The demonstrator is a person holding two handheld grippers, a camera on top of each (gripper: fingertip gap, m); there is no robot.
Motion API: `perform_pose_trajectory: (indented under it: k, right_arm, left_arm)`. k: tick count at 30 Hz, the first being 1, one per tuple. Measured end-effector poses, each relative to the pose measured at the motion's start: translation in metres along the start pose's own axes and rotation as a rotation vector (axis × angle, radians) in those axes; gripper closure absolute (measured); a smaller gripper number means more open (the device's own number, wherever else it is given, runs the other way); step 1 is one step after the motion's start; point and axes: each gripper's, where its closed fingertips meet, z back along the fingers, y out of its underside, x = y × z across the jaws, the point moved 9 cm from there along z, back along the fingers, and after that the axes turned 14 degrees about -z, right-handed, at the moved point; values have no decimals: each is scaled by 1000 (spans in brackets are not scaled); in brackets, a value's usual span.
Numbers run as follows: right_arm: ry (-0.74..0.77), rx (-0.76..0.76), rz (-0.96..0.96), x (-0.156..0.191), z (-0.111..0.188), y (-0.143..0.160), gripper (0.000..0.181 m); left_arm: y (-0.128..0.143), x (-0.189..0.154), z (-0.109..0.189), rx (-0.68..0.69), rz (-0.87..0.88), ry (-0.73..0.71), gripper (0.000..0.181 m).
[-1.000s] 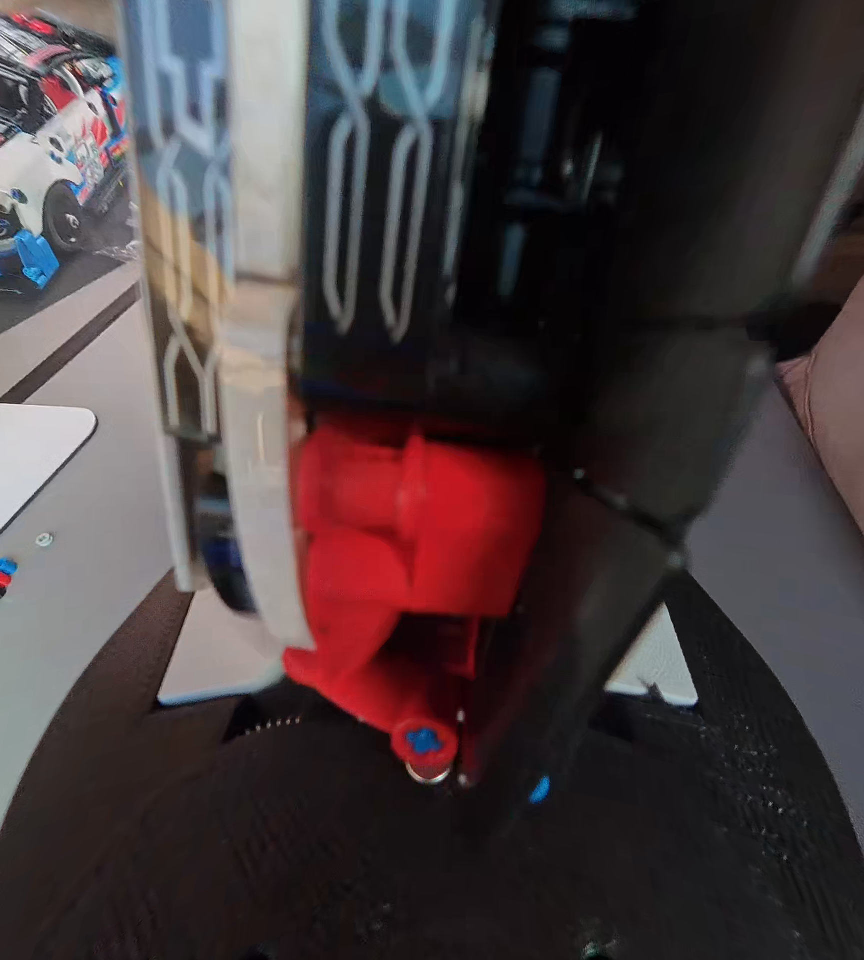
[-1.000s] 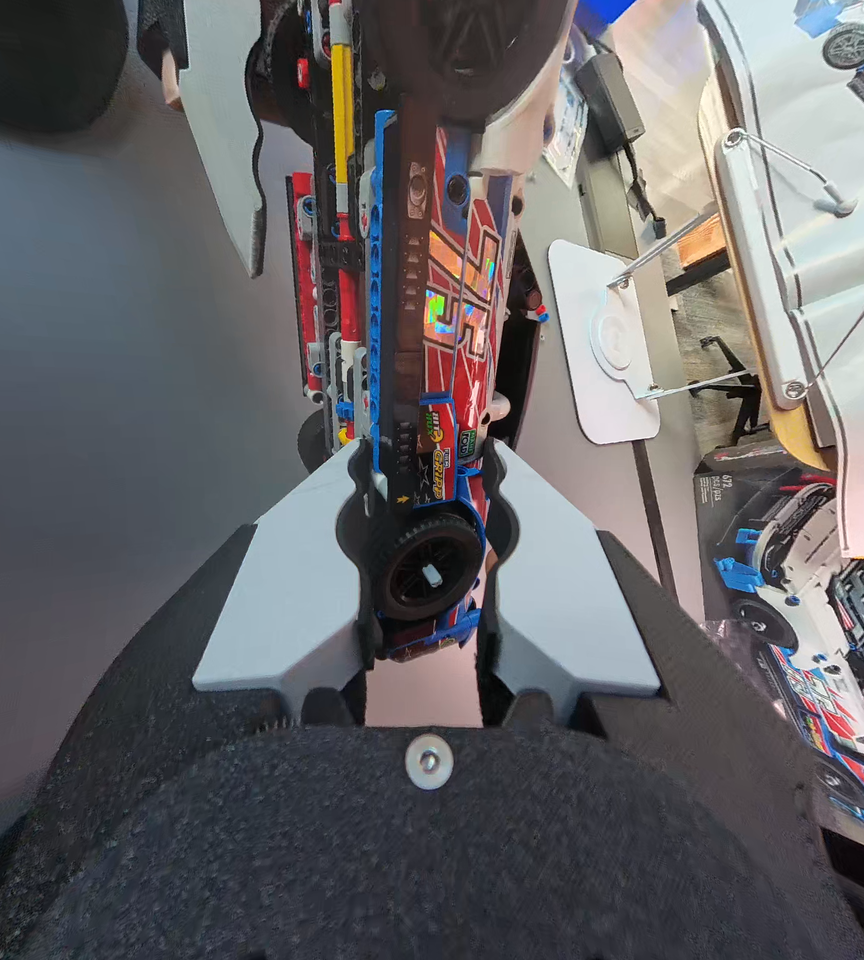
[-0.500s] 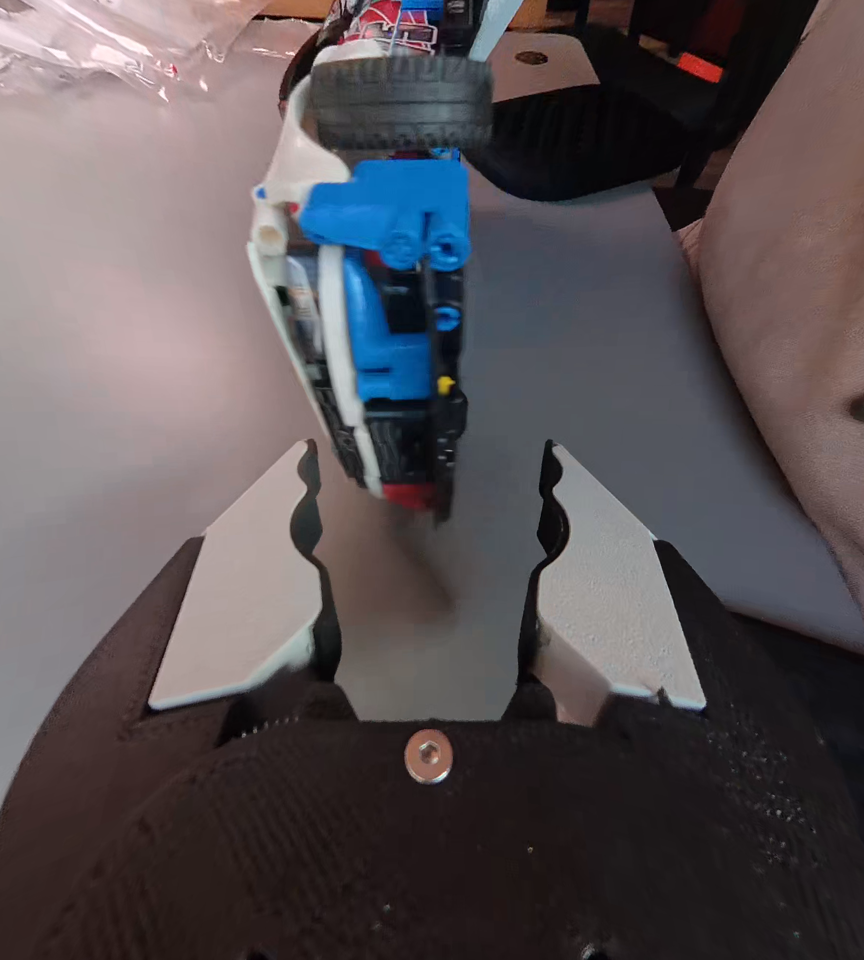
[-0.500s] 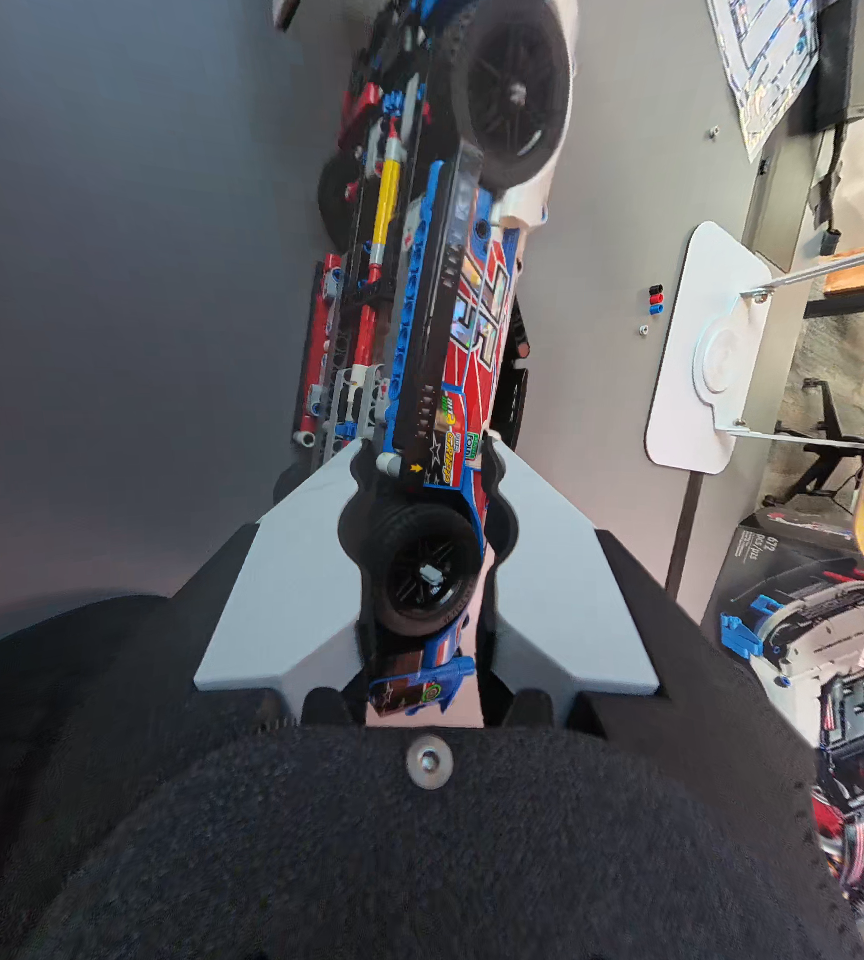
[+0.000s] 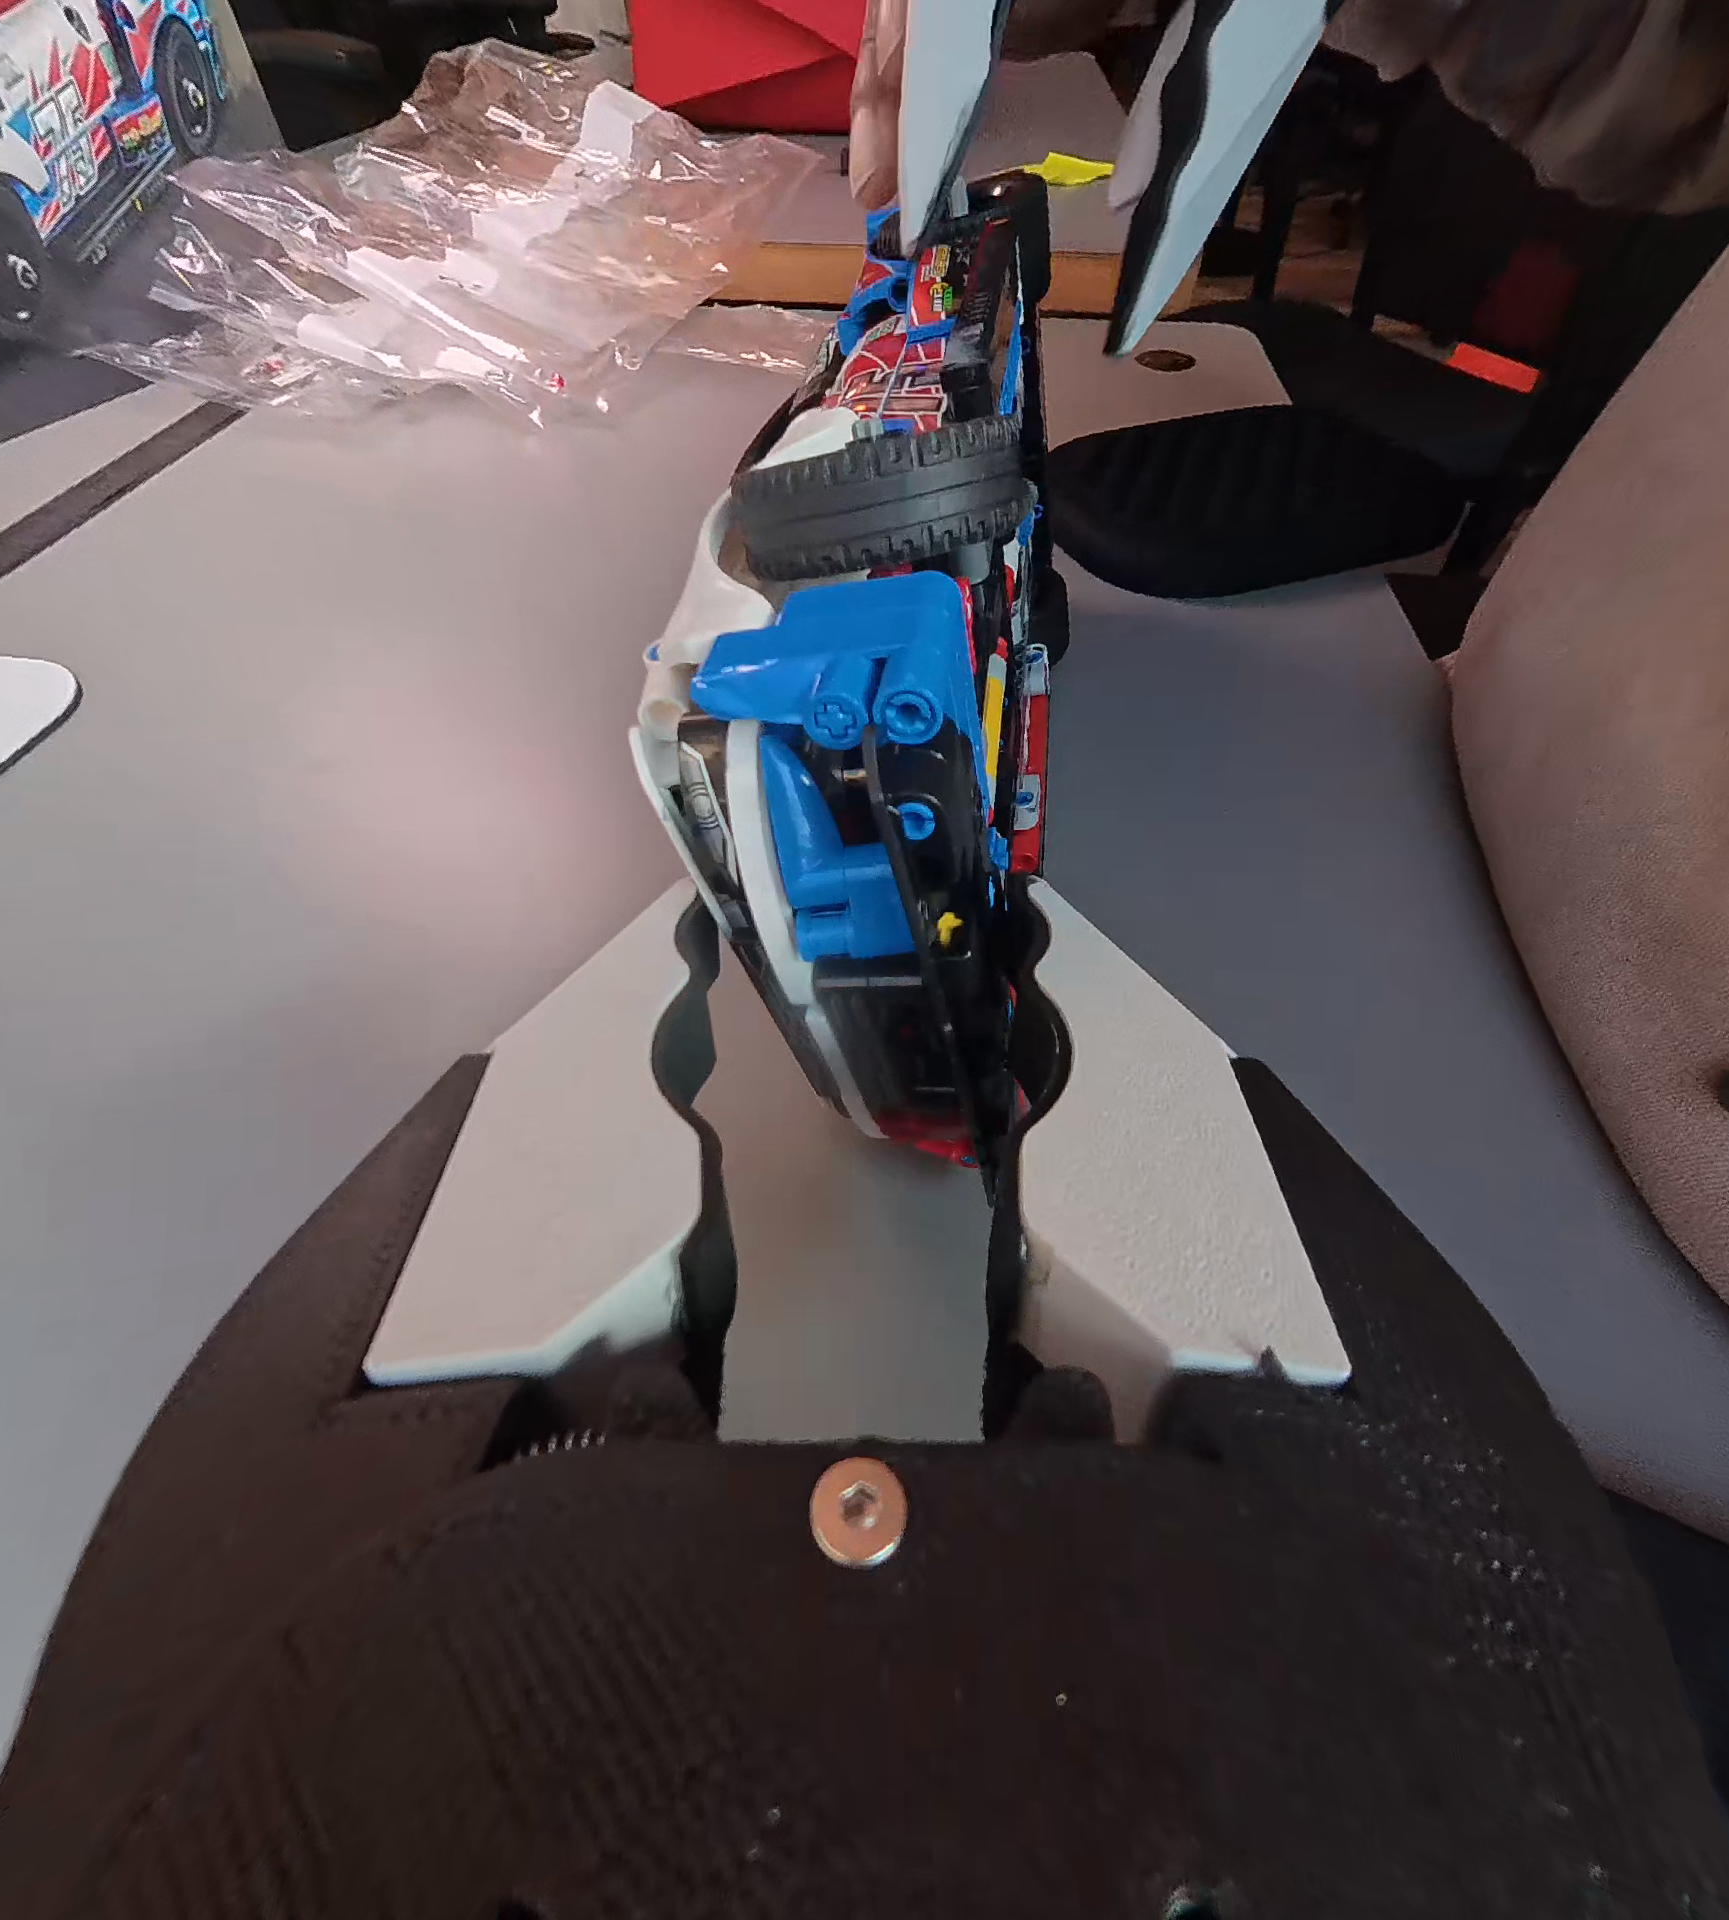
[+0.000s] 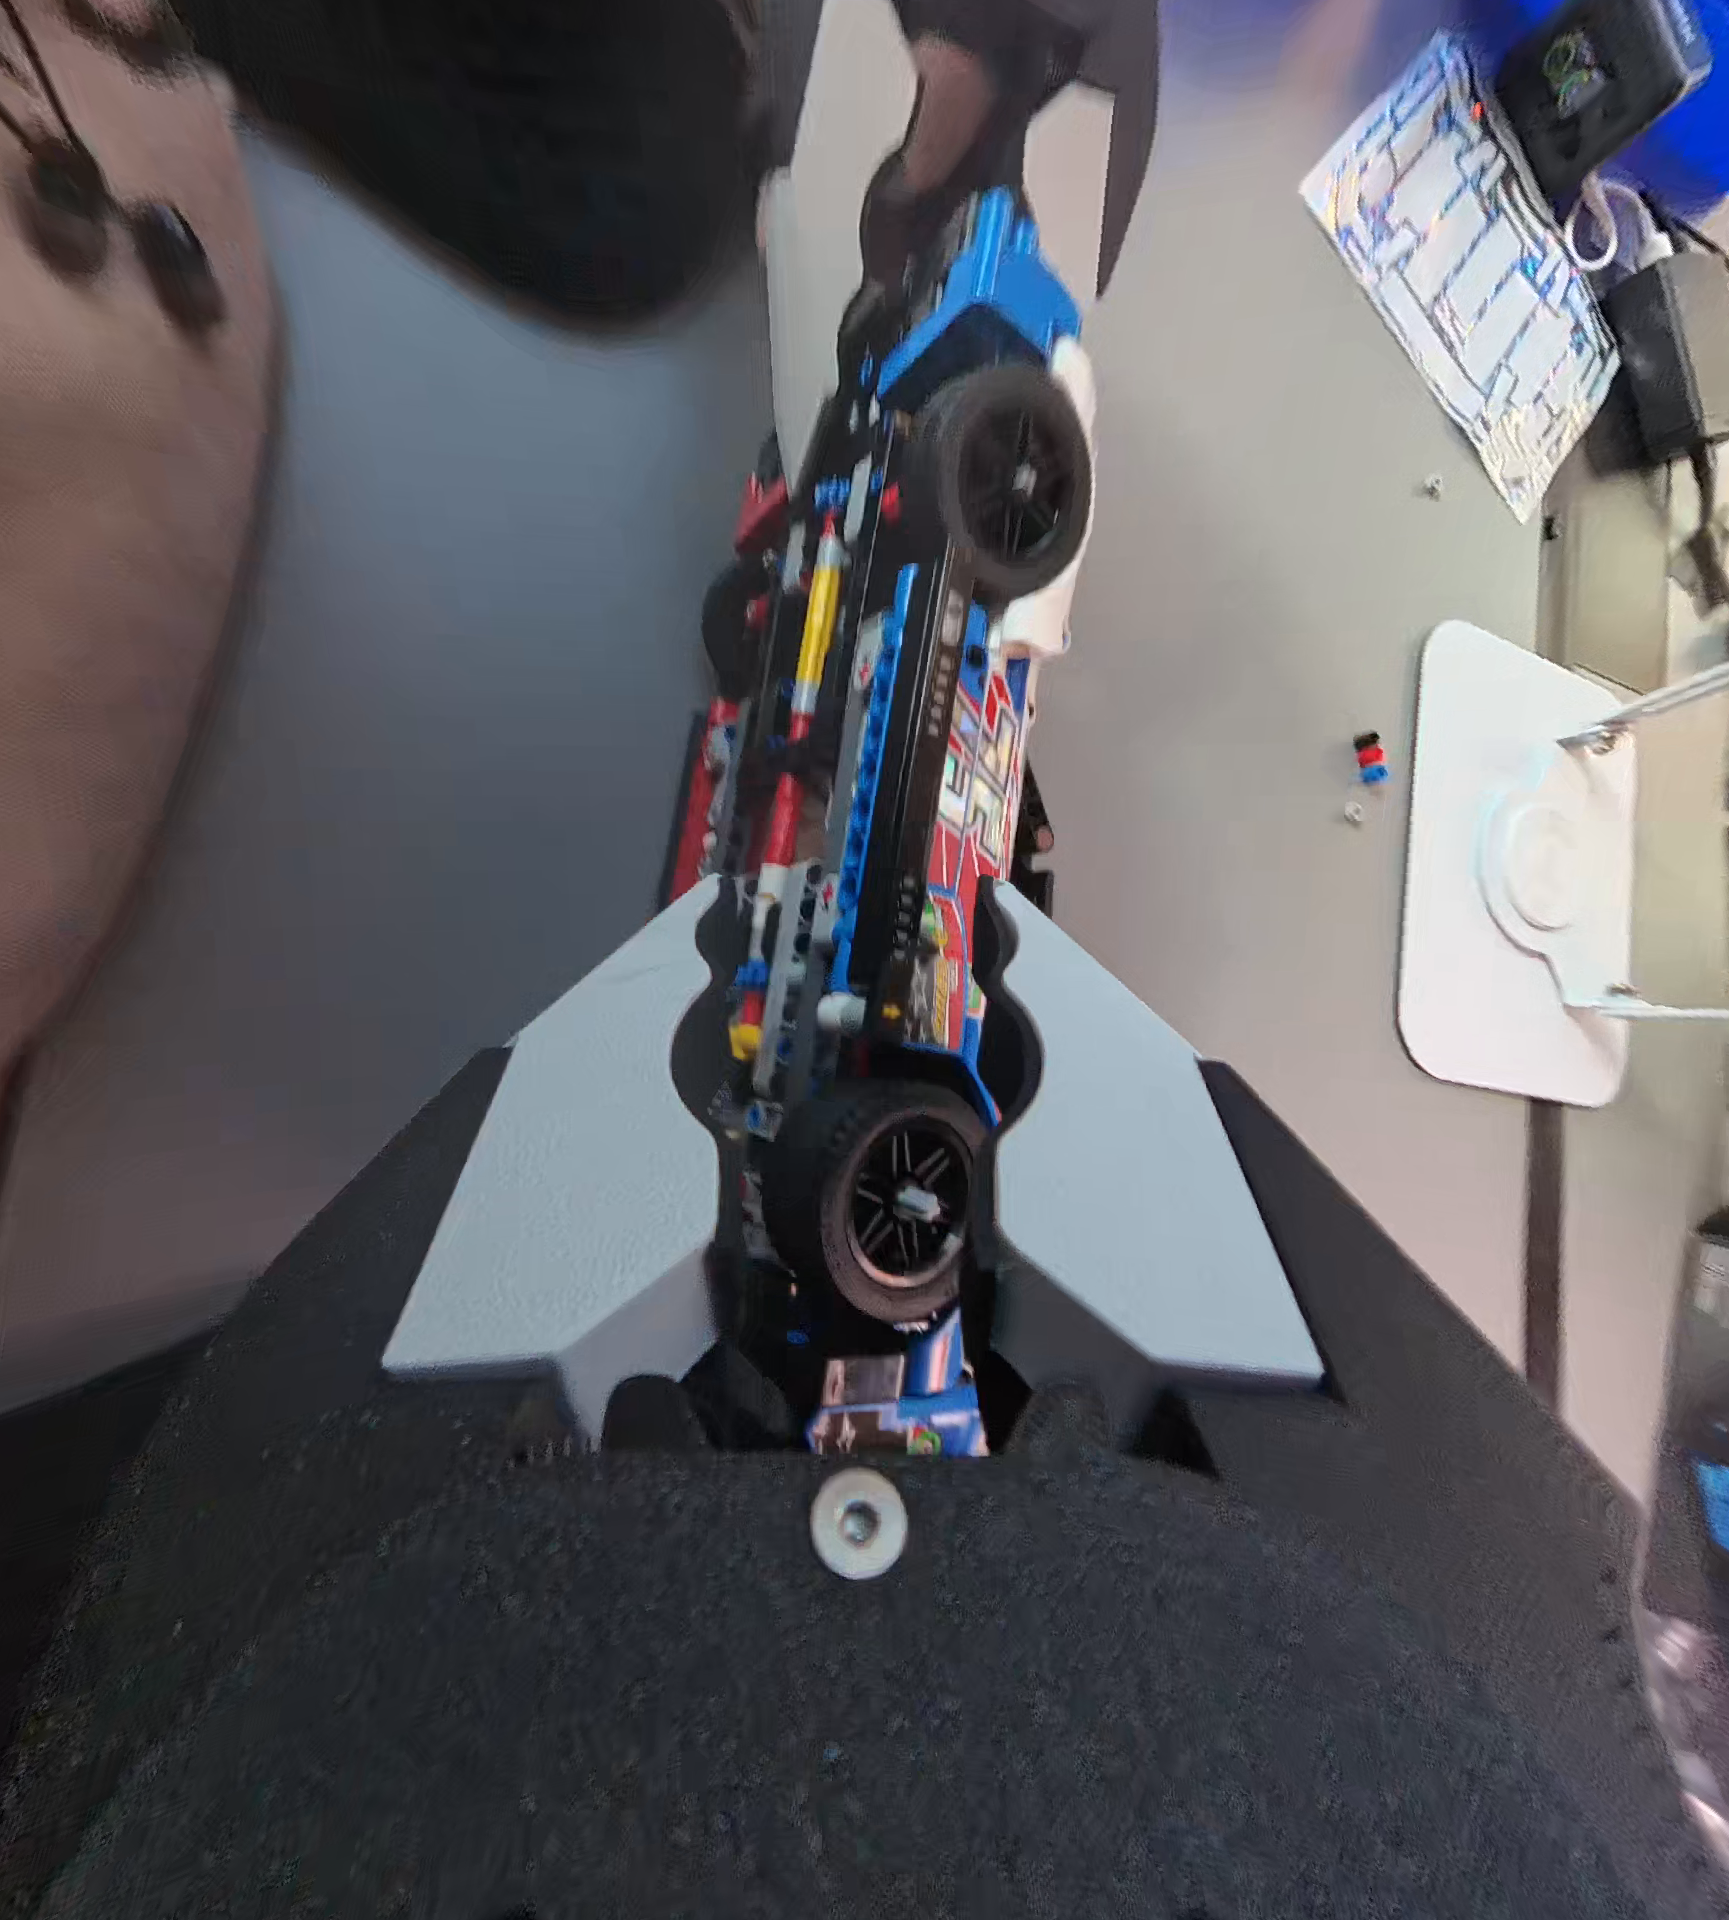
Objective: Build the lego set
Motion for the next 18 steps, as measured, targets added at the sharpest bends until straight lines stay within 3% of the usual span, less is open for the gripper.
perform_pose_trajectory:
  k: [3, 5, 11, 18]
  right_arm:
    - [-80, -143, -105, -4, 6, -27, 143]
    - [-113, -161, -149, -7, -5, -43, 150]
    - [-227, -56, -139, -5, -43, -76, 162]
    - [-198, 147, -11, 1, -58, -98, 164]
  left_arm:
    - [-2, -7, 0, 0, -55, -27, 128]
    - [-5, -11, 0, 14, -112, -48, 128]
    - [-11, -20, -1, 43, -226, -99, 130]
    - [-11, -19, -1, 53, -199, -100, 131]
